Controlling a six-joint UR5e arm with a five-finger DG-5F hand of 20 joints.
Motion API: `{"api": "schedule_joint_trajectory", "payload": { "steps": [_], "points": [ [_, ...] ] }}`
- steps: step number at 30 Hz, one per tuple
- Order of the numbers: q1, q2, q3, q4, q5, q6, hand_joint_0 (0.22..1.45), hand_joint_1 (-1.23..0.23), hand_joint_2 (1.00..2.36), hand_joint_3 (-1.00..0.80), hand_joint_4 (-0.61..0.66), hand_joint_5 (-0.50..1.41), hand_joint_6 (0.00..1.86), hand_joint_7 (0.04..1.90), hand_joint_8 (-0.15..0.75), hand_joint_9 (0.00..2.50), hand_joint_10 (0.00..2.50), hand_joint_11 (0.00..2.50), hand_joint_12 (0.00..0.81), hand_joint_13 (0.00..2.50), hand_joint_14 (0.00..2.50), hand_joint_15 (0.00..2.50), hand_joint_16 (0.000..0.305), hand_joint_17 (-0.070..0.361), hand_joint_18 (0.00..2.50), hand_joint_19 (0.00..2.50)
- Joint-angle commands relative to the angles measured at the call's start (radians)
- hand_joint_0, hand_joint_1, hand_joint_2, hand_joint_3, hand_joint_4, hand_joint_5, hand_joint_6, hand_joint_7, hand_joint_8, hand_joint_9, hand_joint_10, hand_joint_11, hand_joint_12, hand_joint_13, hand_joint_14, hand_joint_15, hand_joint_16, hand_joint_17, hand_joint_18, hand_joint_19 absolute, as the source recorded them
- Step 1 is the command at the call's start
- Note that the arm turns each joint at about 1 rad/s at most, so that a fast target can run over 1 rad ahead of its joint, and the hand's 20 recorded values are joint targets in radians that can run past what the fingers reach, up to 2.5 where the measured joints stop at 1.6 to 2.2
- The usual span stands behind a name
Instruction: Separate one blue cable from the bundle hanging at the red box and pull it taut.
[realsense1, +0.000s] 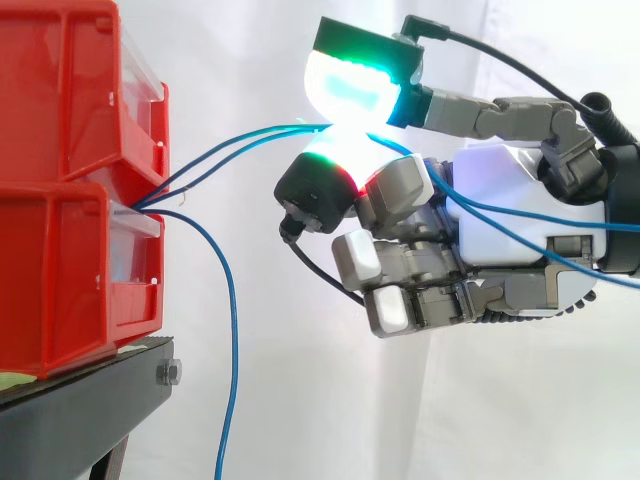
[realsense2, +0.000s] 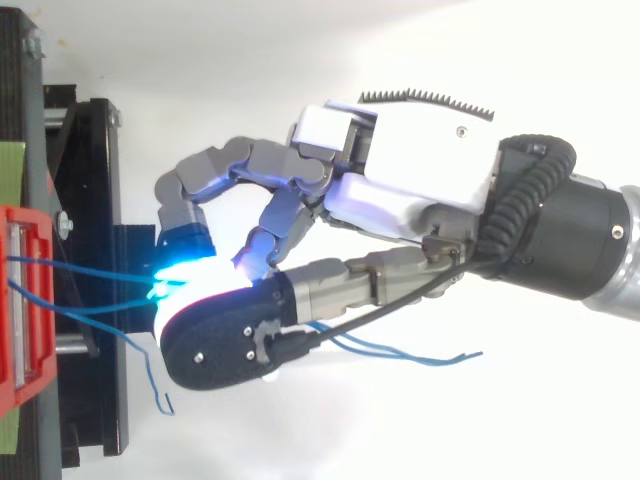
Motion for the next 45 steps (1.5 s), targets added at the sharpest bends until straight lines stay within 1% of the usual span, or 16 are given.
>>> {"api": "schedule_joint_trajectory", "payload": {
  "steps": [1,7,11,12,13,15,18,20,22,27,33,37,40,42,43,45],
  "points": [
    [0.000,0.000,0.000,0.000,0.001,-0.001,0.80,-0.90,1.00,-0.46,0.02,-0.20,0.87,1.52,0.304,1.09,0.03,0.95,0.372,1.01,0.02,0.59,0.048,0.109,0.87,0.62],
    [0.001,0.000,0.000,0.000,-0.002,-0.003,0.82,-0.88,1.00,-0.50,0.01,-0.19,0.87,1.51,0.299,1.12,0.03,0.95,0.362,1.03,0.02,0.59,0.047,0.105,0.89,0.60],
    [0.000,0.000,0.000,0.000,-0.002,-0.003,0.75,-0.88,1.00,-0.50,0.09,-0.19,0.88,1.49,0.308,1.16,0.03,0.96,0.364,1.05,0.02,0.60,0.046,0.103,0.93,0.61],
    [0.001,0.000,0.000,0.000,-0.002,-0.003,0.67,-0.84,1.00,-0.50,0.11,-0.17,0.87,1.45,0.320,1.20,0.03,0.97,0.369,1.07,0.02,0.60,0.046,0.103,0.92,0.63],
    [0.000,0.000,0.000,0.000,-0.002,-0.003,0.65,-0.82,1.00,-0.50,0.12,-0.17,0.87,1.44,0.320,1.20,0.03,0.97,0.371,1.07,0.02,0.60,0.046,0.103,0.92,0.63],
    [0.000,0.000,0.000,0.000,-0.002,-0.003,0.51,-0.68,1.00,-0.50,0.14,-0.15,0.86,1.43,0.347,1.29,0.03,0.97,0.399,1.13,0.02,0.62,0.051,0.115,0.97,0.67],
    [0.000,0.000,0.000,0.000,-0.002,-0.003,0.50,-0.53,1.00,-0.50,0.14,-0.14,0.85,1.37,0.348,1.33,0.03,0.96,0.404,1.16,0.02,0.62,0.052,0.117,0.99,0.69],
    [0.001,0.000,0.000,0.000,-0.002,-0.003,0.58,-0.52,1.00,-0.50,0.13,-0.14,0.84,1.38,0.332,1.33,0.03,0.97,0.389,1.15,0.02,0.64,0.048,0.108,0.97,0.72],
    [0.000,0.000,0.000,0.000,-0.002,-0.003,0.61,-0.53,1.00,-0.50,0.12,-0.14,0.83,1.40,0.330,1.33,0.03,0.96,0.390,1.16,0.02,0.63,0.047,0.107,0.97,0.73],
    [0.000,0.000,0.000,0.000,-0.001,-0.003,0.58,-0.65,1.02,-0.19,0.11,-0.14,0.83,1.45,0.351,1.33,0.03,0.99,0.399,1.17,0.02,0.64,0.049,0.110,0.98,0.73],
    [0.000,0.000,0.000,0.000,-0.001,-0.006,0.60,-0.75,1.02,-0.07,0.12,-0.16,0.85,1.43,0.358,1.26,0.03,0.97,0.418,1.15,0.02,0.64,0.053,0.118,0.98,0.71],
    [0.000,0.000,0.000,0.000,-0.004,-0.008,0.65,-0.83,1.02,-0.16,0.08,-0.19,0.86,1.45,0.331,1.17,0.03,0.99,0.395,1.09,0.02,0.63,0.049,0.111,0.93,0.70],
    [0.000,0.000,0.000,0.000,-0.004,-0.008,0.71,-0.86,1.02,-0.30,0.06,-0.20,0.87,1.42,0.320,1.14,0.03,0.97,0.389,1.07,0.02,0.61,0.049,0.110,0.92,0.66],
    [0.001,0.000,0.000,0.000,-0.004,-0.008,0.75,-0.83,1.00,-0.47,0.07,-0.20,0.87,1.40,0.325,1.14,0.03,0.97,0.382,1.07,0.02,0.61,0.048,0.109,0.93,0.65],
    [0.000,0.000,0.000,0.000,-0.004,-0.008,0.75,-0.83,1.00,-0.48,0.08,-0.20,0.87,1.40,0.328,1.15,0.03,0.97,0.385,1.07,0.02,0.61,0.048,0.109,0.93,0.65],
    [0.001,0.000,0.000,0.000,-0.004,-0.008,0.63,-0.76,1.00,-0.50,0.14,-0.18,0.87,1.38,0.334,1.23,0.03,0.98,0.384,1.11,0.02,0.62,0.048,0.108,0.94,0.69]
  ]
}}
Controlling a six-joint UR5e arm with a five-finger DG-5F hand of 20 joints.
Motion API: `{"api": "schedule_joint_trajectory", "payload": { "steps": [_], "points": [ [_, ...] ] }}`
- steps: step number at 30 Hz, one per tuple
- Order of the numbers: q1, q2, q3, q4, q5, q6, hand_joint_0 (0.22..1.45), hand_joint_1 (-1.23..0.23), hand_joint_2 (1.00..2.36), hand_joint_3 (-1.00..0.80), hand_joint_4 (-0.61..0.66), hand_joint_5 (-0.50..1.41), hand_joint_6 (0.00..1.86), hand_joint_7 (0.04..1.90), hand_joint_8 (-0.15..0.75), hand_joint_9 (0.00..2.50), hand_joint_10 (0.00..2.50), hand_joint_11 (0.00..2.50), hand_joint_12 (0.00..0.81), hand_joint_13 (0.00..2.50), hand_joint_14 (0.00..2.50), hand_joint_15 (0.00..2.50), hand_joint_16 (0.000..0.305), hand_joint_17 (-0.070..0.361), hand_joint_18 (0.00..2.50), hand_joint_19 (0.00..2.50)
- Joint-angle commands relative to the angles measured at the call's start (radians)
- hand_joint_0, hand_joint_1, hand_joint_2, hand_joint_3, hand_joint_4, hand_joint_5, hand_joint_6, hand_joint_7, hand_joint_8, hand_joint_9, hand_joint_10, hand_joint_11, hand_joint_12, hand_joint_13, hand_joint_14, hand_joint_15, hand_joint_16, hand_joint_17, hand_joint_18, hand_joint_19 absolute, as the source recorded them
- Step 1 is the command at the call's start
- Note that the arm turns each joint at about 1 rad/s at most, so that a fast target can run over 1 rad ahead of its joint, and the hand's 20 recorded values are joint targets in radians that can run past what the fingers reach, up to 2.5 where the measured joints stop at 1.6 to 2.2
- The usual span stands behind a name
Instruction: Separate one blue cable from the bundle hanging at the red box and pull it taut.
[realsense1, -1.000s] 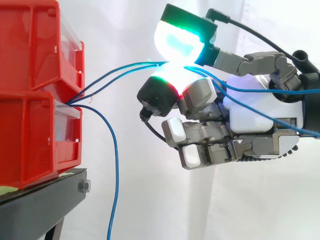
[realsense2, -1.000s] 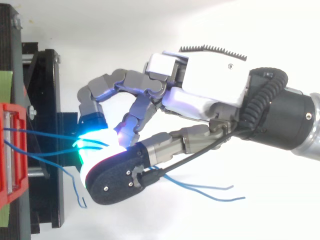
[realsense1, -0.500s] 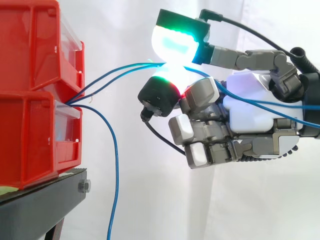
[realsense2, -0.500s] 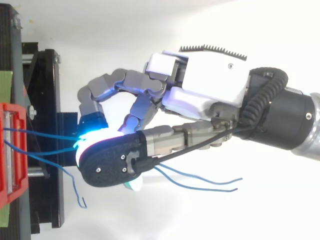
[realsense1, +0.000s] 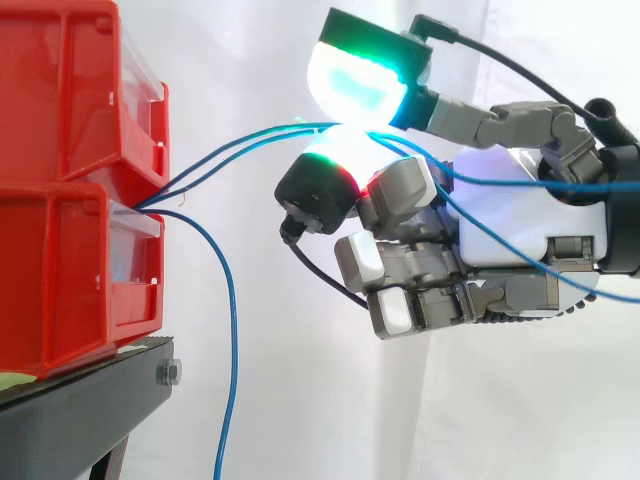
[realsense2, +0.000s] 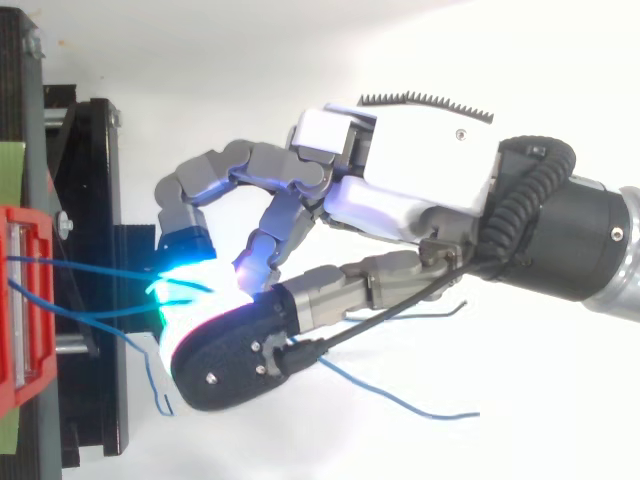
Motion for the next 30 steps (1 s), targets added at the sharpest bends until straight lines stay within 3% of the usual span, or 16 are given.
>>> {"api": "schedule_joint_trajectory", "payload": {
  "steps": [1,3,7,10,11,15,21,27,30],
  "points": [
    [-0.001,0.000,0.000,-0.001,0.000,0.000,0.62,-0.75,1.00,-0.50,0.14,-0.18,0.86,1.39,0.337,1.23,0.03,0.97,0.387,1.11,0.02,0.63,0.048,0.107,0.94,0.70],
    [-0.001,0.000,0.000,-0.001,0.000,0.000,0.57,-0.65,1.00,-0.50,0.14,-0.17,0.85,1.37,0.347,1.30,0.03,0.98,0.399,1.16,0.02,0.64,0.049,0.111,0.97,0.71],
    [0.001,0.000,0.000,-0.001,-0.002,-0.002,0.55,-0.59,1.00,-0.50,0.14,-0.16,0.85,1.35,0.347,1.34,0.03,0.99,0.400,1.18,0.02,0.65,0.050,0.113,1.00,0.72],
    [0.001,0.000,0.000,-0.001,-0.002,-0.002,0.56,-0.49,1.00,-0.50,0.14,-0.15,0.84,1.38,0.349,1.37,0.03,0.98,0.402,1.19,0.02,0.65,0.050,0.114,1.00,0.73],
    [-0.001,0.000,0.000,-0.001,-0.002,-0.002,0.61,-0.44,1.01,-0.44,0.11,-0.15,0.83,1.39,0.334,1.38,0.03,0.98,0.396,1.20,0.02,0.65,0.049,0.110,1.00,0.75],
    [-0.001,0.000,0.000,-0.001,0.000,-0.003,0.60,-0.46,1.01,-0.19,0.09,-0.11,0.80,1.36,0.371,1.49,0.03,0.95,0.439,1.29,0.02,0.63,0.060,0.135,1.11,0.73],
    [-0.001,0.000,0.000,-0.001,-0.002,-0.003,0.58,-0.59,1.01,-0.10,0.14,-0.12,0.79,1.37,0.385,1.45,0.03,0.97,0.456,1.29,0.02,0.64,0.062,0.140,1.13,0.71],
    [0.001,0.000,0.000,-0.001,-0.002,-0.003,0.58,-0.69,1.02,-0.31,0.15,-0.15,0.81,1.40,0.346,1.39,0.03,1.03,0.404,1.22,0.02,0.66,0.051,0.115,1.02,0.76],
    [0.001,0.000,0.000,-0.001,0.000,-0.003,0.55,-0.62,1.01,-0.43,0.15,-0.15,0.81,1.36,0.348,1.40,0.03,1.03,0.407,1.22,0.02,0.66,0.052,0.116,1.03,0.76]
  ]
}}
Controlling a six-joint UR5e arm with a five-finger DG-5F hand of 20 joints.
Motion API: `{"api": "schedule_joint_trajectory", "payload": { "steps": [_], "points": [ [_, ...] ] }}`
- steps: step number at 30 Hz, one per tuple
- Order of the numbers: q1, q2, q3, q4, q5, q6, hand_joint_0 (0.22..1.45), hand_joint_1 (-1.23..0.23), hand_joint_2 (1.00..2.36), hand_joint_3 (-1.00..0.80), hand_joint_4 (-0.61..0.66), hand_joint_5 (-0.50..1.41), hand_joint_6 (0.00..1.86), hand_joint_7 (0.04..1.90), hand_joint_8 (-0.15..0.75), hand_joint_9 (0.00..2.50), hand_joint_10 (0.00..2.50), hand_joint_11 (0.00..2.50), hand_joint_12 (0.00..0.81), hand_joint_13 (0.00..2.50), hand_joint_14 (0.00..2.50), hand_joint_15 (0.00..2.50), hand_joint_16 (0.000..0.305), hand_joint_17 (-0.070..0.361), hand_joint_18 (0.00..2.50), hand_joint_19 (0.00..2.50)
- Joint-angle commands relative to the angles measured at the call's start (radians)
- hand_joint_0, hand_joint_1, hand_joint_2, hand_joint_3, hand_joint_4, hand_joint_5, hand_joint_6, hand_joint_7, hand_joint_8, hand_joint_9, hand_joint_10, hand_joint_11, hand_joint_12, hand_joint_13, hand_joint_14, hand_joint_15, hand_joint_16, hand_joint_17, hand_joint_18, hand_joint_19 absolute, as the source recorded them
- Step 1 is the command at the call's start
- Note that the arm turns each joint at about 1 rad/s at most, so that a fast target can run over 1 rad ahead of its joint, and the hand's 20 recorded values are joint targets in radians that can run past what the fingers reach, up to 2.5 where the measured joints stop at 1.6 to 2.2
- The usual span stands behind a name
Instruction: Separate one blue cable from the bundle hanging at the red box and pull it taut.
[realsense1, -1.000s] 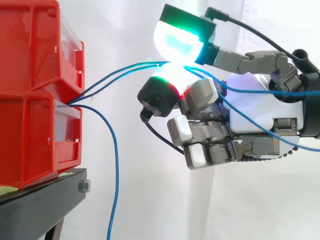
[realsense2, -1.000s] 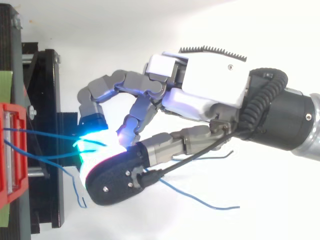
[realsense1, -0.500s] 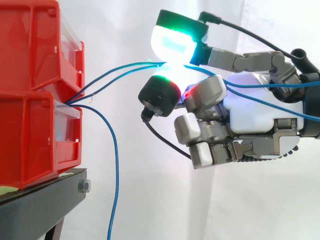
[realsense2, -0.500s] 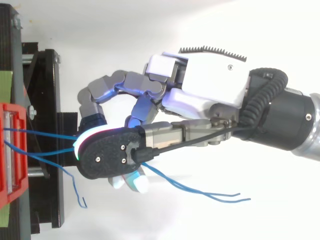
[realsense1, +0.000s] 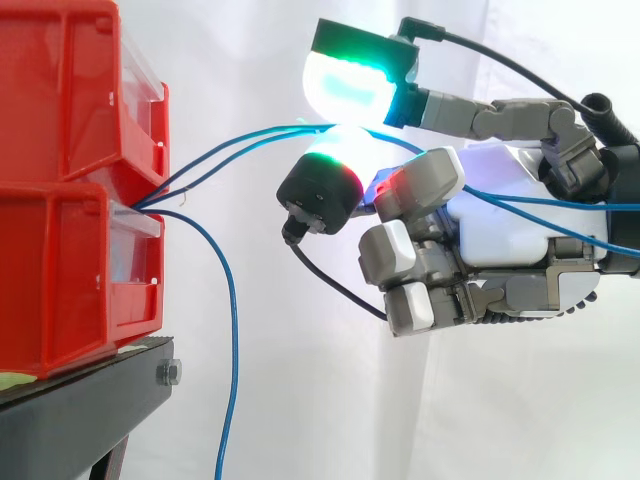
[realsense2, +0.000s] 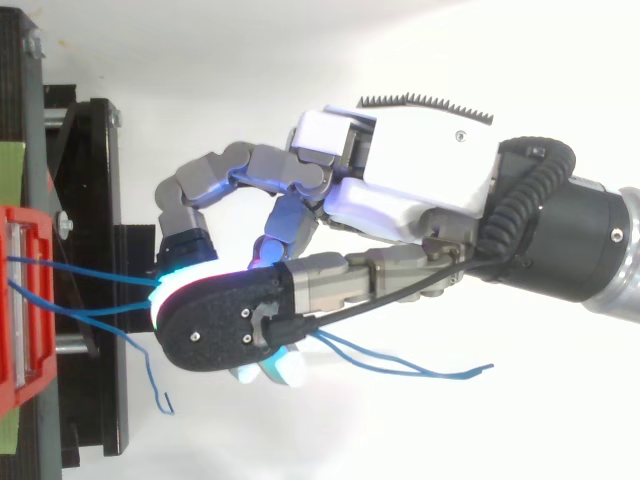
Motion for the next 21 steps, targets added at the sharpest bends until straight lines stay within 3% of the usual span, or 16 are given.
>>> {"api": "schedule_joint_trajectory", "payload": {
  "steps": [1,7,9,14,16,19,21],
  "points": [
    [0.000,0.000,0.000,-0.001,0.001,0.000,0.55,-0.61,1.01,-0.43,0.15,-0.15,0.81,1.37,0.348,1.40,0.03,1.03,0.407,1.22,0.02,0.66,0.052,0.116,1.03,0.76],
    [0.002,0.000,0.000,-0.001,0.004,0.000,0.55,-0.54,1.00,-0.50,0.15,-0.14,0.78,1.35,0.343,1.40,0.03,1.01,0.408,1.23,0.02,0.66,0.053,0.118,1.03,0.74],
    [0.003,0.000,0.000,0.003,0.005,0.000,0.60,-0.63,1.01,-0.40,0.14,-0.15,0.79,1.37,0.341,1.40,0.03,1.02,0.401,1.24,0.02,0.67,0.050,0.113,1.02,0.75],
    [0.003,0.000,-0.001,0.003,0.005,0.000,0.58,-0.68,1.02,-0.12,0.10,-0.15,0.83,1.44,0.357,1.38,0.03,1.03,0.409,1.23,0.02,0.66,0.052,0.117,1.04,0.74],
    [0.003,0.000,-0.001,0.003,0.005,0.000,0.59,-0.72,1.02,-0.08,0.11,-0.17,0.85,1.38,0.361,1.33,0.03,1.02,0.412,1.21,0.02,0.66,0.053,0.119,1.03,0.72],
    [0.003,0.000,-0.001,0.003,0.005,0.000,0.62,-0.80,1.02,-0.15,0.14,-0.20,0.86,1.35,0.333,1.20,0.03,1.02,0.404,1.12,0.02,0.66,0.051,0.115,0.96,0.73],
    [0.003,0.000,0.000,0.003,0.005,0.000,0.62,-0.83,1.00,-0.44,0.16,-0.20,0.86,1.32,0.323,1.17,0.03,1.01,0.399,1.10,0.02,0.65,0.051,0.115,0.95,0.72]
  ]
}}
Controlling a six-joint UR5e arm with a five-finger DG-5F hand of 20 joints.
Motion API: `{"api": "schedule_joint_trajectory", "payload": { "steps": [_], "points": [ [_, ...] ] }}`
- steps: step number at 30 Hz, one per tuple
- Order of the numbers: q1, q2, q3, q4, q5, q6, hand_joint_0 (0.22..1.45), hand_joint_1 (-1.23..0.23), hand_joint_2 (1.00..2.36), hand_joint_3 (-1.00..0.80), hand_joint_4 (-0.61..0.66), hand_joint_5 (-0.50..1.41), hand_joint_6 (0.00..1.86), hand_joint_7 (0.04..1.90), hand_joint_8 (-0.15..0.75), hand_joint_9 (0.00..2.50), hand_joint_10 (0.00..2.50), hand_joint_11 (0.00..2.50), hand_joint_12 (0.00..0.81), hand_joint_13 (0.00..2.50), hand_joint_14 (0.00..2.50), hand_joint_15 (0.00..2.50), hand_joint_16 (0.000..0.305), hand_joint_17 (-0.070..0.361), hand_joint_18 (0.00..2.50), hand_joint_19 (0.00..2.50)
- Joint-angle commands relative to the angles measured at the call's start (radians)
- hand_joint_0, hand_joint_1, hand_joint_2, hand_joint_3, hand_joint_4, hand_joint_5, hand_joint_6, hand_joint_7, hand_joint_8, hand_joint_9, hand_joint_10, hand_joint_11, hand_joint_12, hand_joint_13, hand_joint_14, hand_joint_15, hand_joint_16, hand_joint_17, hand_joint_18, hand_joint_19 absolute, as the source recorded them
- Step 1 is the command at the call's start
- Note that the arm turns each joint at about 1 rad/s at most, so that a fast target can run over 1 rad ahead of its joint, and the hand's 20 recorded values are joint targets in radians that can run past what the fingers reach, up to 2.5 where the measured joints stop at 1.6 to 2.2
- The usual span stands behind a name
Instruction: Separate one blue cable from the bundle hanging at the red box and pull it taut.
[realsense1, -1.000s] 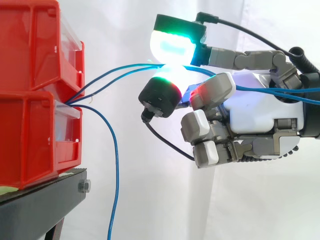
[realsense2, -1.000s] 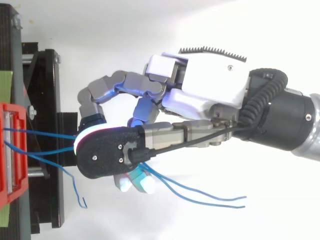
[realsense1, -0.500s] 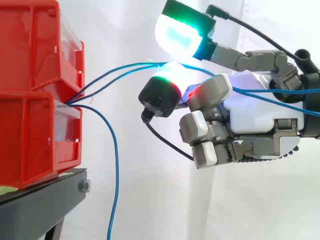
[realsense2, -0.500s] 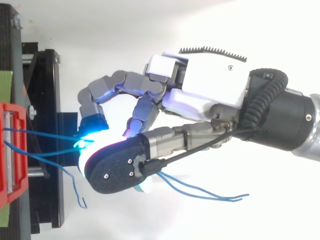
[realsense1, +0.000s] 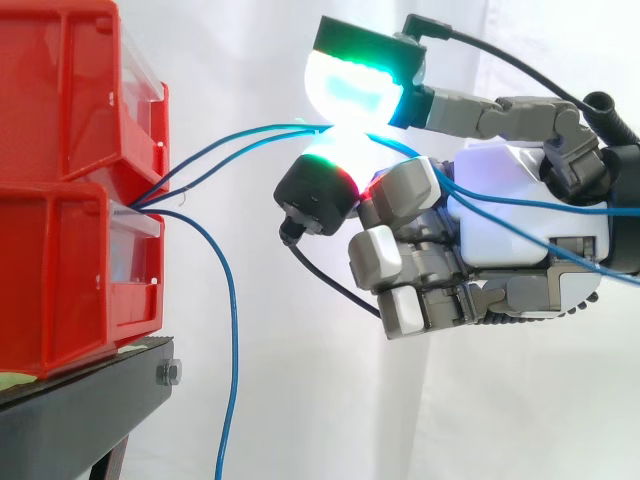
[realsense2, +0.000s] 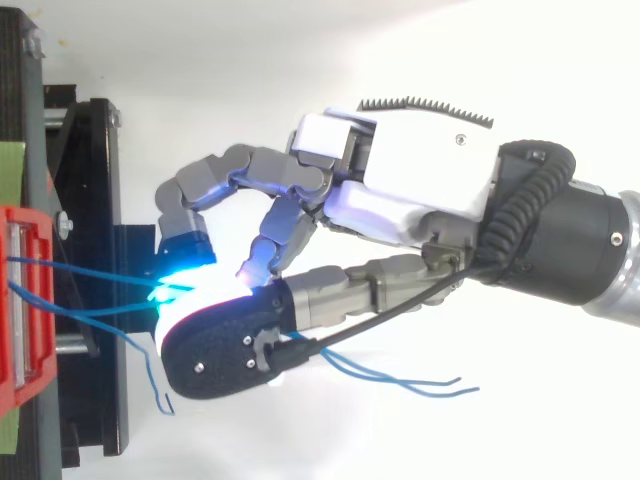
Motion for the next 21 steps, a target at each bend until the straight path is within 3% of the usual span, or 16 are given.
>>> {"api": "schedule_joint_trajectory", "payload": {
  "steps": [1,3,6,8,10,12,14,21],
  "points": [
    [0.000,0.000,0.000,0.000,0.000,0.000,0.61,-0.81,1.00,-0.49,0.16,-0.20,0.86,1.31,0.322,1.17,0.03,1.00,0.399,1.10,0.02,0.65,0.051,0.115,0.95,0.72],
    [0.000,0.000,0.000,-0.001,0.000,0.000,0.54,-0.66,1.00,-0.50,0.16,-0.18,0.85,1.31,0.348,1.25,0.03,0.99,0.404,1.13,0.02,0.64,0.052,0.117,0.97,0.73],
    [0.000,0.000,0.001,-0.001,0.000,0.000,0.57,-0.43,1.00,-0.50,0.15,-0.16,0.83,1.33,0.335,1.31,0.03,0.98,0.405,1.17,0.02,0.64,0.050,0.113,1.00,0.74],
    [0.000,0.000,0.000,-0.001,0.000,0.000,0.61,-0.41,1.00,-0.50,0.14,-0.15,0.83,1.34,0.328,1.33,0.02,0.98,0.401,1.17,0.02,0.65,0.049,0.110,0.99,0.75],
    [0.002,0.000,0.000,-0.001,0.000,0.000,0.62,-0.43,1.00,-0.47,0.13,-0.15,0.83,1.34,0.328,1.34,0.03,0.97,0.401,1.17,0.02,0.65,0.049,0.109,0.99,0.75],
    [0.002,0.000,0.001,0.000,0.000,0.000,0.60,-0.51,1.02,-0.27,0.13,-0.15,0.83,1.35,0.344,1.34,0.03,0.99,0.410,1.18,0.02,0.64,0.049,0.111,0.99,0.75],
    [0.002,0.000,0.000,0.000,0.000,0.000,0.59,-0.57,1.02,-0.18,0.13,-0.15,0.83,1.35,0.356,1.33,0.03,1.00,0.419,1.18,0.02,0.64,0.051,0.116,1.00,0.73],
    [0.003,0.000,0.000,-0.003,0.000,0.000,0.60,-0.76,1.02,-0.07,0.13,-0.19,0.85,1.35,0.342,1.23,0.03,1.01,0.415,1.14,0.02,0.65,0.053,0.118,0.98,0.72]
  ]
}}
